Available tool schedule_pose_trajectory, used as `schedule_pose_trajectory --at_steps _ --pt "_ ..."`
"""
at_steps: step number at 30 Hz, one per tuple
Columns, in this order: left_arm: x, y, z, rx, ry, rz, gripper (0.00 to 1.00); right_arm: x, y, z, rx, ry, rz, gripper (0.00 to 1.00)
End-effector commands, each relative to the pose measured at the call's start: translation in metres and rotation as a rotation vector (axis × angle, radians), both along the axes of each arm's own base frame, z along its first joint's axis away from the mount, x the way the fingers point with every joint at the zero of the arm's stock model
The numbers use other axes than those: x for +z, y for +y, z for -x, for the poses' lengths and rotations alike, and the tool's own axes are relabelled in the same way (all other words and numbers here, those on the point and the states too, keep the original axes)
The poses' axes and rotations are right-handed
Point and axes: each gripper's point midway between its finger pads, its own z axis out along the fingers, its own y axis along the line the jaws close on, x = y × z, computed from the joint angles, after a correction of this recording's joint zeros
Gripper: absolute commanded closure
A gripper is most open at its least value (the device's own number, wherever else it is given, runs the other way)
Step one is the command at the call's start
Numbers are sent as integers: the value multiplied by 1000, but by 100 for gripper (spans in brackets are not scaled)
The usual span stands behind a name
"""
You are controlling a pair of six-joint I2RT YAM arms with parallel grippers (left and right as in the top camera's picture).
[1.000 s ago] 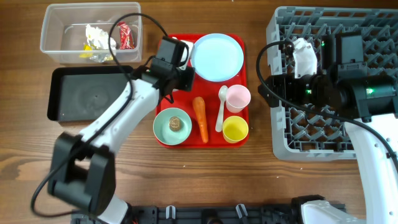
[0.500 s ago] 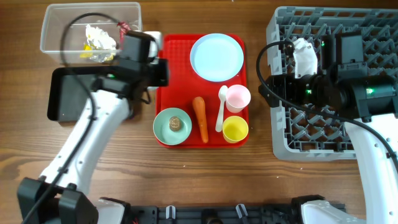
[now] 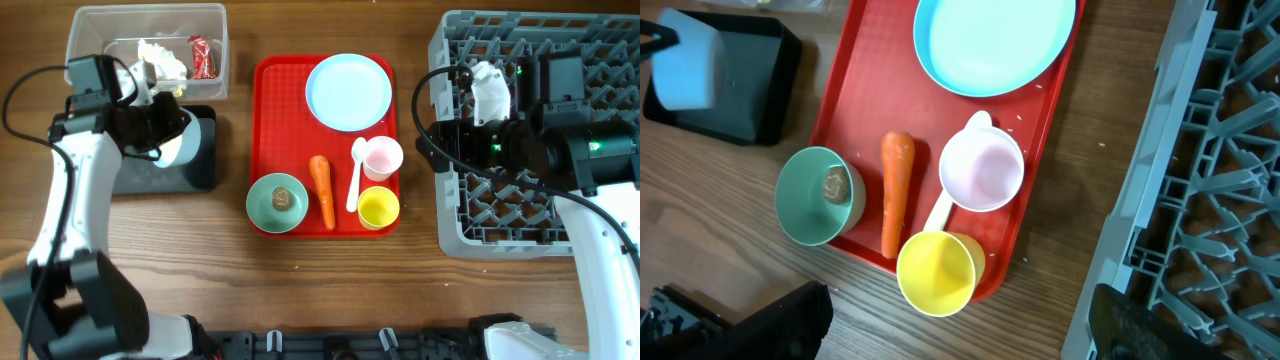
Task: Sort waste into correct bins and load items into the dishwasher rack
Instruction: 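Carry the bowl over the black tray and tip the rice out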
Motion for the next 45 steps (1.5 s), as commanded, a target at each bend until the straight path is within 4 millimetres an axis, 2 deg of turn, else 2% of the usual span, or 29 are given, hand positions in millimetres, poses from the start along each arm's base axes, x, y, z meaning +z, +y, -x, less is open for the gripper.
schedule_pose_trajectory --at_steps 1,7,16,20,25,35,39,45 --pt "-8 -7 1 -74 -5 151 96 -6 -2 -1 12 6 26 15" --pt "-14 5 2 -45 4 233 96 -6 -2 -1 13 5 26 15" --pt "16 24 4 -23 -97 461 96 -6 -1 -2 12 6 26 15" --pt "22 38 6 5 -123 504 96 -5 -1 -2 12 2 25 15" --pt "12 46 6 31 -106 527 96 -5 -1 -3 13 -1 26 15" --pt "-26 40 -3 15 -61 745 96 -7 -2 -1 32 2 41 15" --pt "-30 39 -3 15 -55 766 96 -8 -3 -1 31 6 45 15" --pt "9 31 -3 -63 -165 954 96 -7 -3 -1 30 3 44 15"
